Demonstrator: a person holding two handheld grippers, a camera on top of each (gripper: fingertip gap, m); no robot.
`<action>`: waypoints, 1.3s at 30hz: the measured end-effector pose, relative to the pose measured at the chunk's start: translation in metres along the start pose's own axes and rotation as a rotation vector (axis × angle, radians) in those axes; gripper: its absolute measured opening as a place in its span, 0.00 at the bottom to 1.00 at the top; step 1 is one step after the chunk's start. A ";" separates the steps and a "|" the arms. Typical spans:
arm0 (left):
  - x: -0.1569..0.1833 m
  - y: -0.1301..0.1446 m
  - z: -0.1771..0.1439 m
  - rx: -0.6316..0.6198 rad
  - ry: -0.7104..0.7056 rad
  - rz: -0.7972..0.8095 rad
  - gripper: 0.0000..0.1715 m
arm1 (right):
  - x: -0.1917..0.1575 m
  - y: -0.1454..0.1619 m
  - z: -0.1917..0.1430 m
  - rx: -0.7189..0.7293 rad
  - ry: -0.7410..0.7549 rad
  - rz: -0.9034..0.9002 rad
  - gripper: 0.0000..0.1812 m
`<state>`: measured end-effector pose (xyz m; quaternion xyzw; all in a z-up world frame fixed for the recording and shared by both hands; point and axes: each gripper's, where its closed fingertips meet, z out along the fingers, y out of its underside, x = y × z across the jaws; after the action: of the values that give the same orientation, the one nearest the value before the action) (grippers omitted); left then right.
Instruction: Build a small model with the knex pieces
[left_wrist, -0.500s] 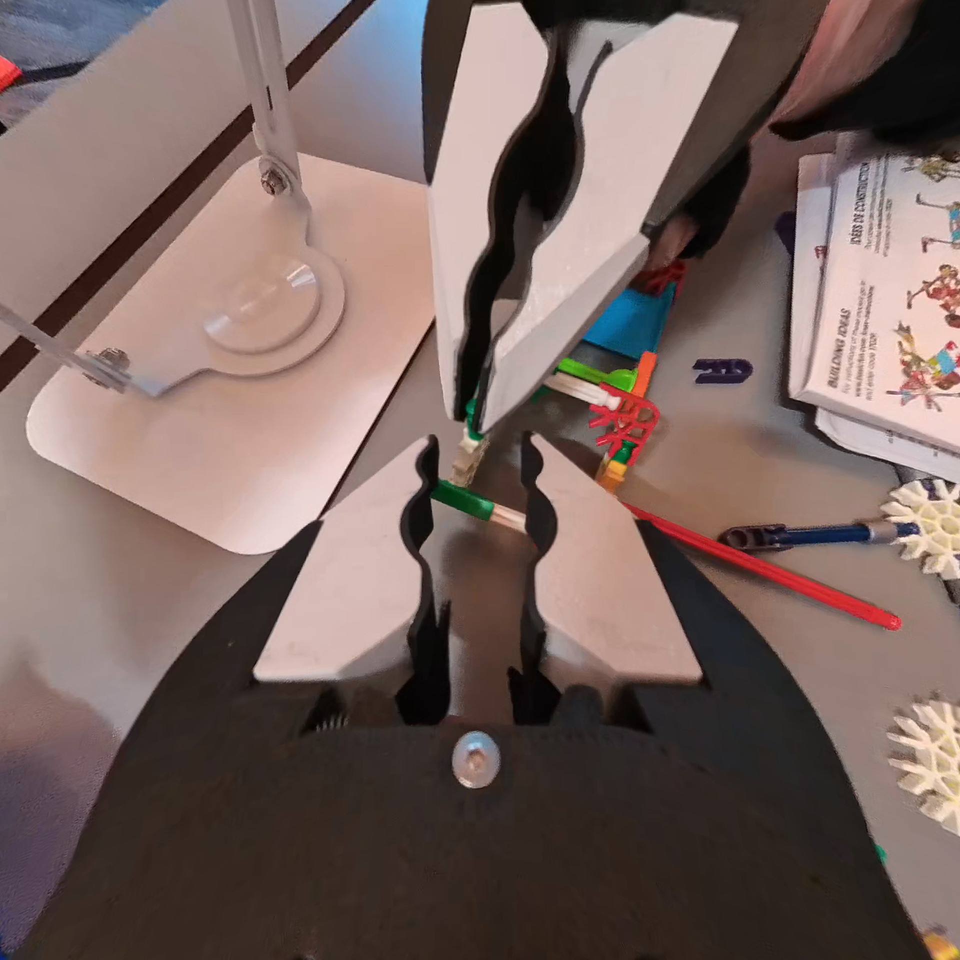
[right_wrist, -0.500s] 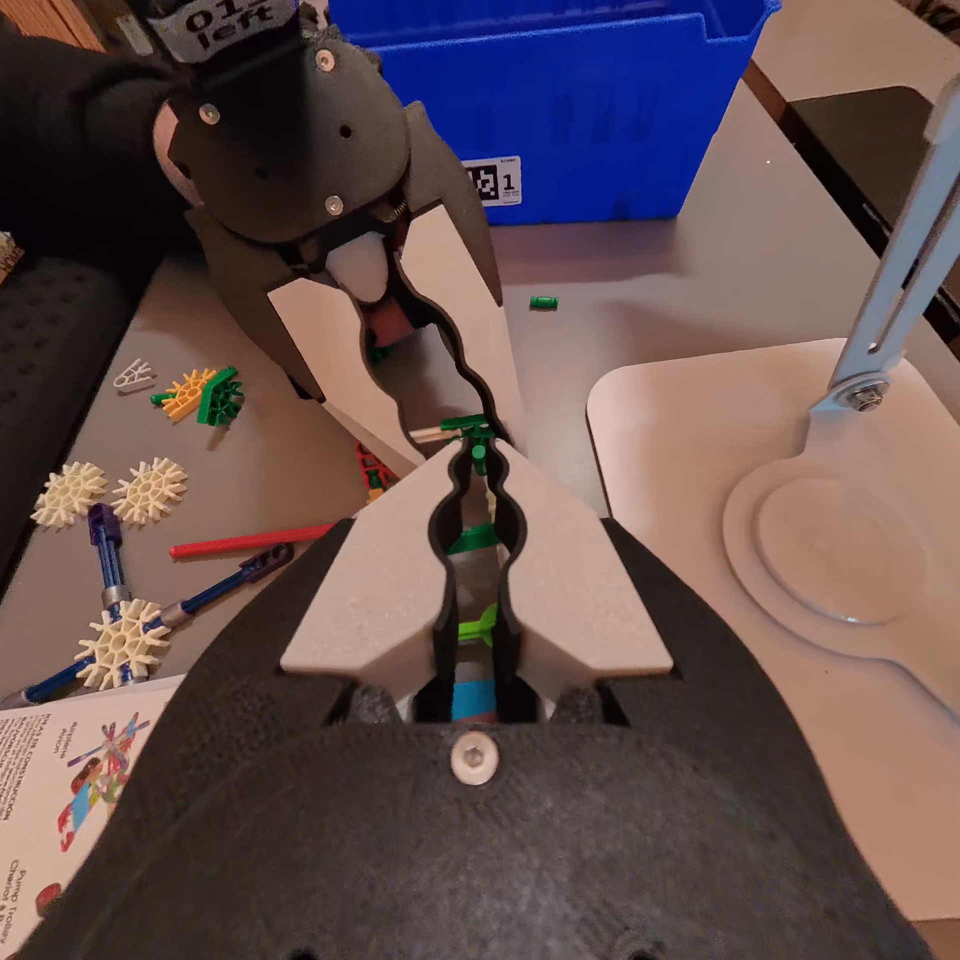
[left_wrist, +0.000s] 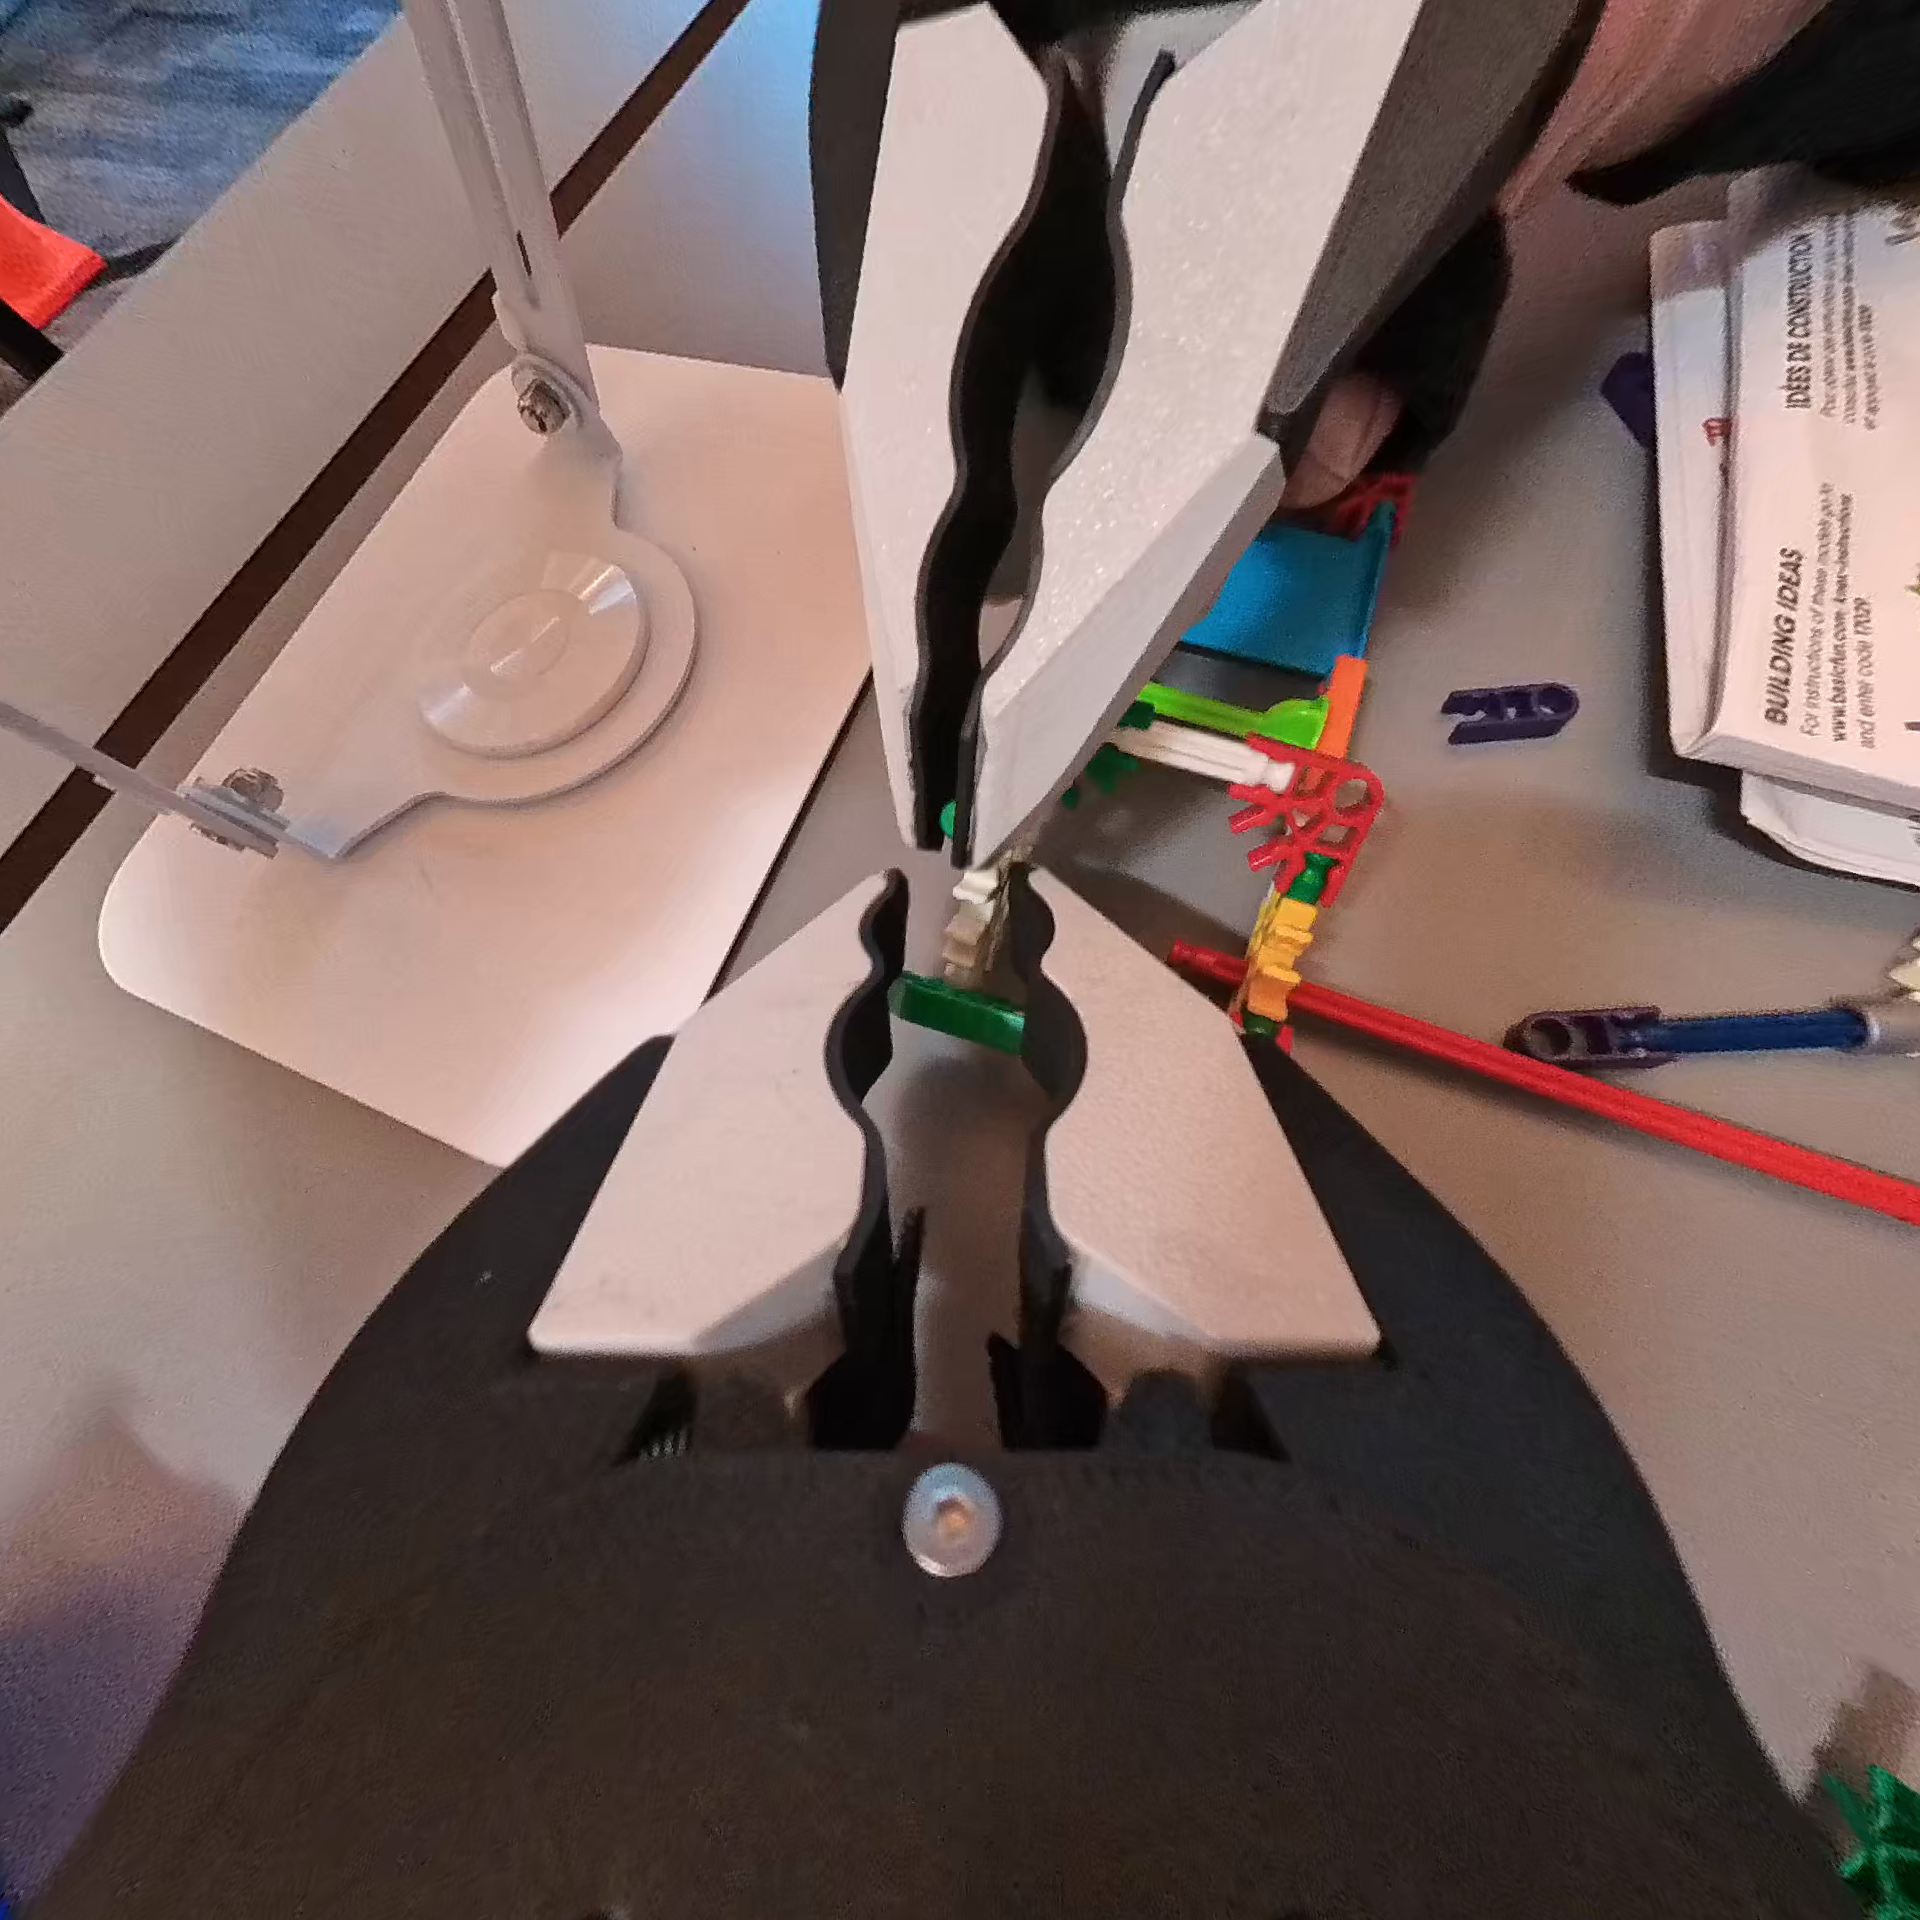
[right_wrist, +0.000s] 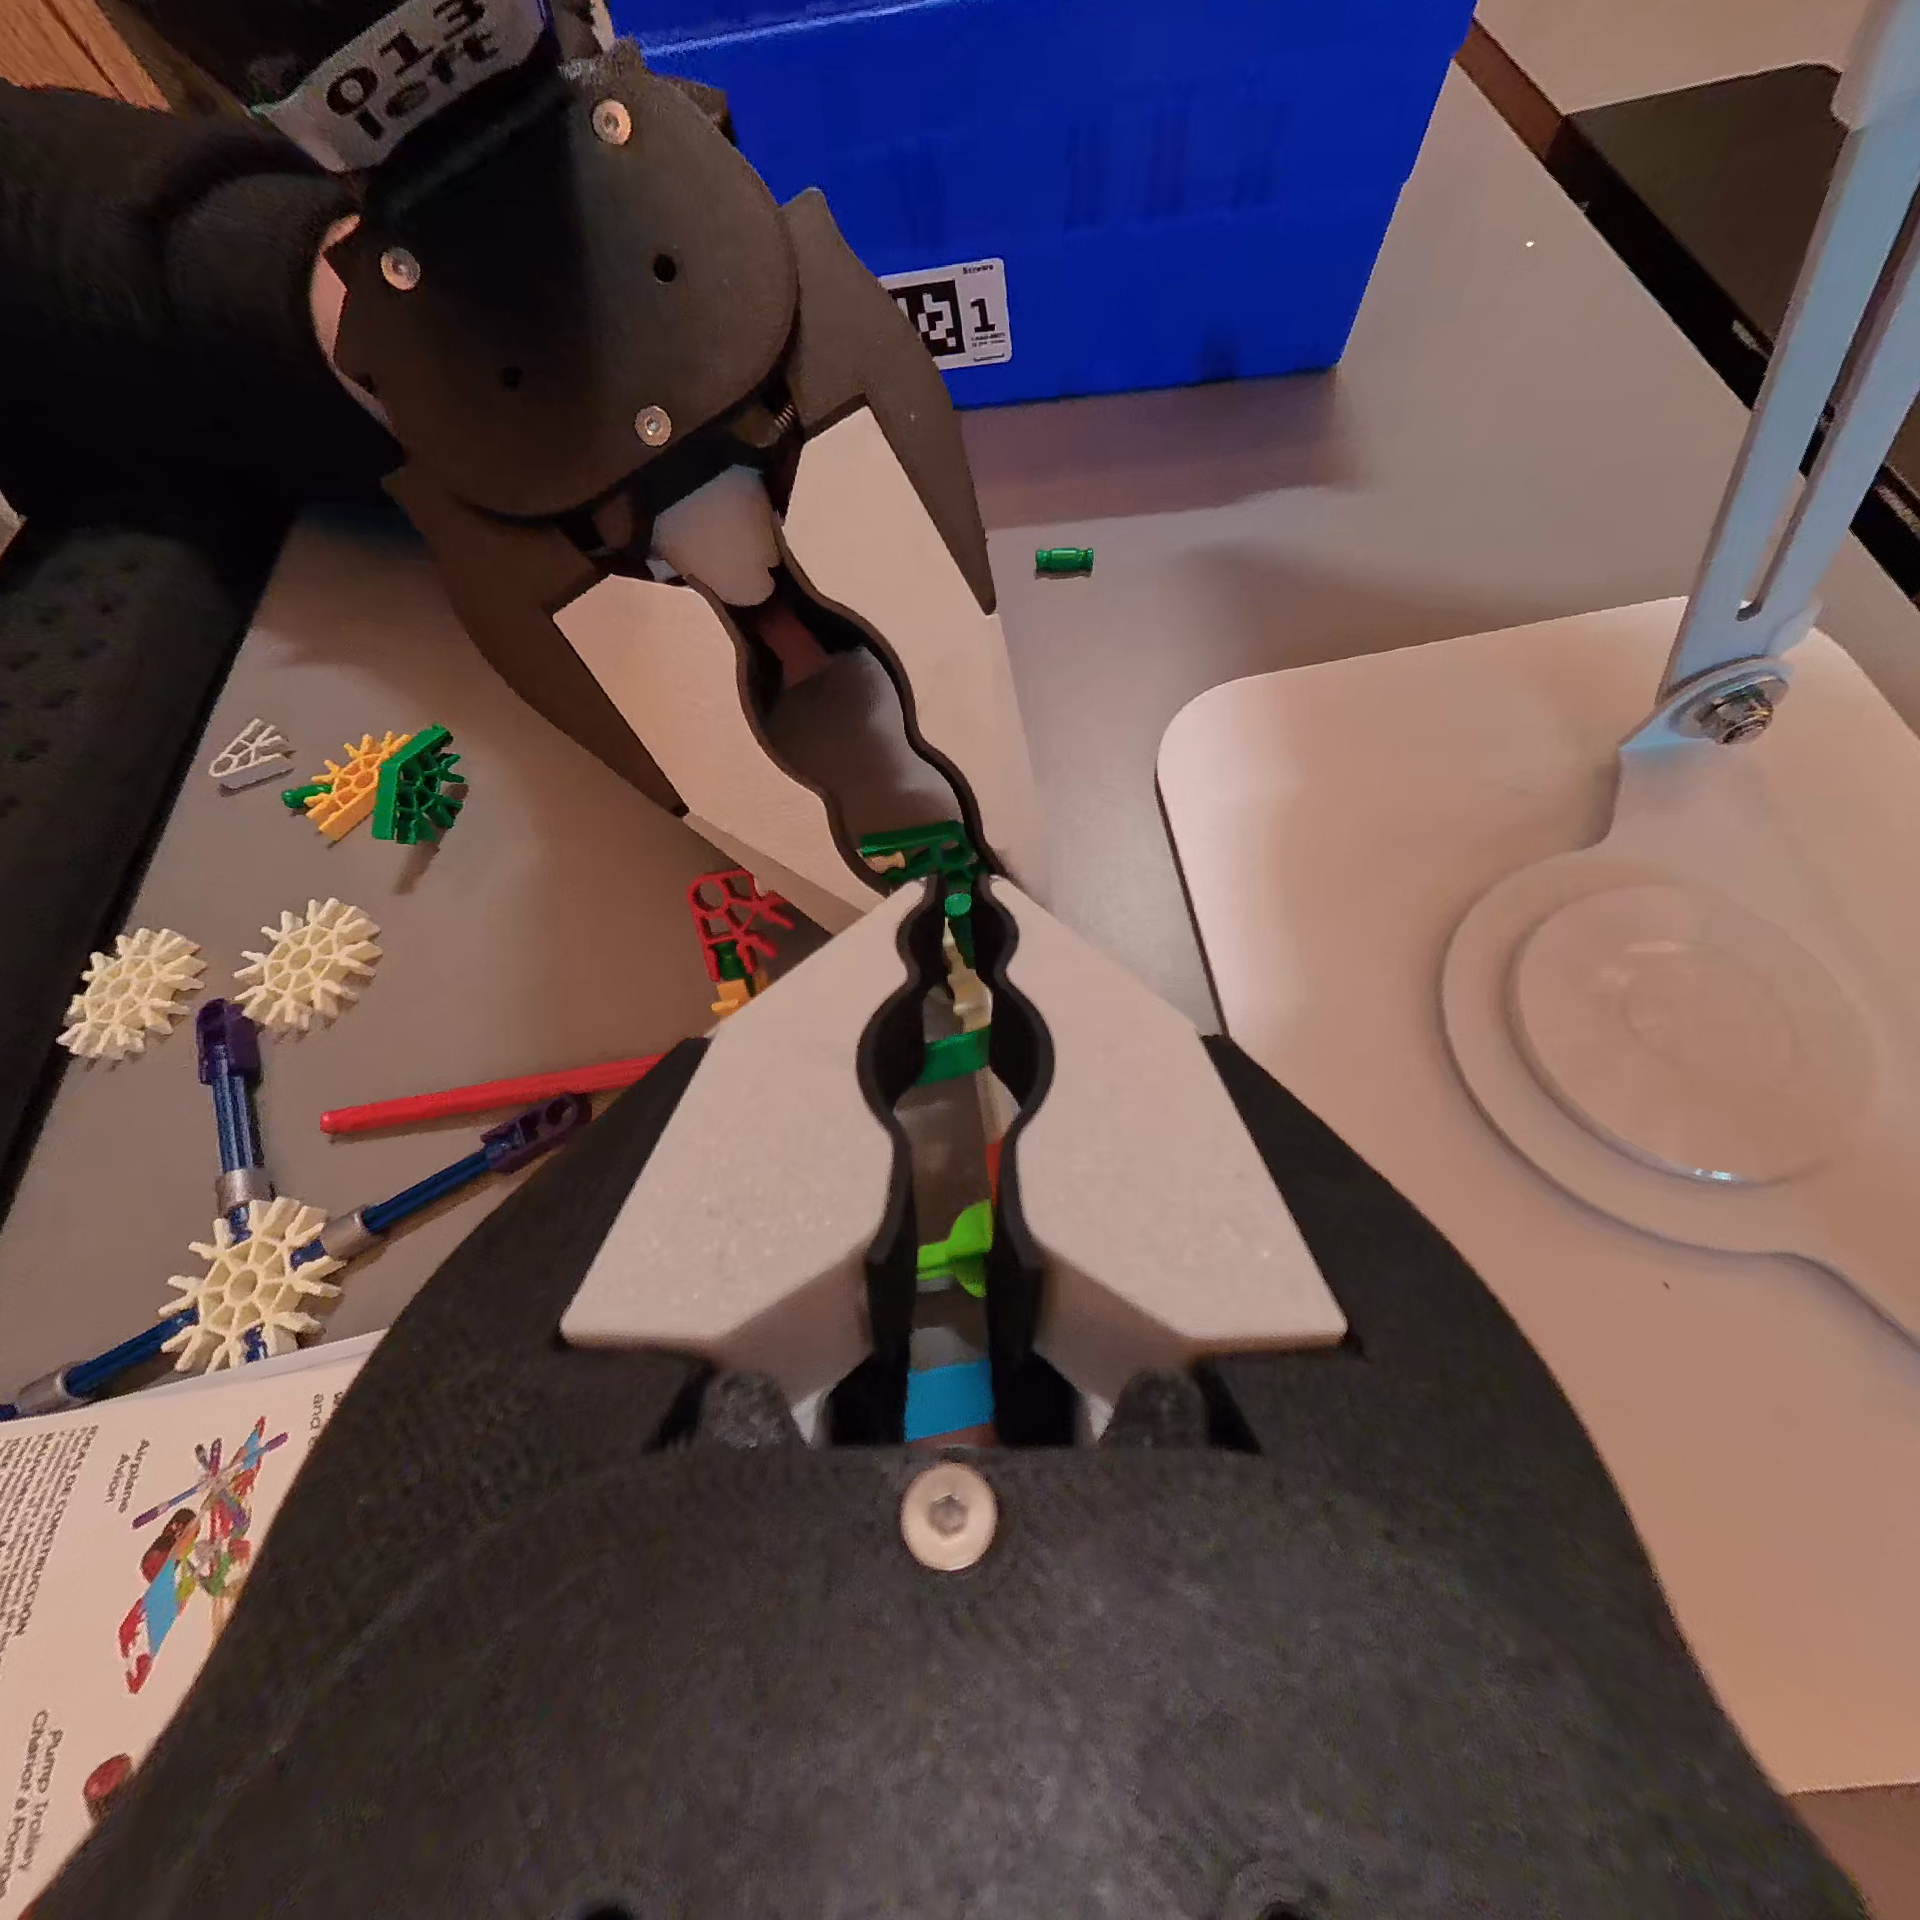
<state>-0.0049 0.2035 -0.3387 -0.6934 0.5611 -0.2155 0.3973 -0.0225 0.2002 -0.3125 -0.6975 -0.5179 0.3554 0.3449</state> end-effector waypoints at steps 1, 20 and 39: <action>0.000 -0.001 0.000 0.011 0.000 0.002 0.10 | 0.000 0.000 0.000 0.003 -0.002 0.009 0.01; 0.007 -0.010 0.003 0.076 0.048 0.016 0.10 | 0.001 0.012 -0.003 -0.006 -0.036 0.110 0.01; 0.014 -0.014 0.009 0.076 0.089 0.030 0.04 | 0.001 0.013 -0.017 0.053 -0.088 0.187 0.01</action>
<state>0.0145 0.1935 -0.3347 -0.6589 0.5802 -0.2613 0.4013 -0.0018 0.1967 -0.3148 -0.7173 -0.4554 0.4300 0.3054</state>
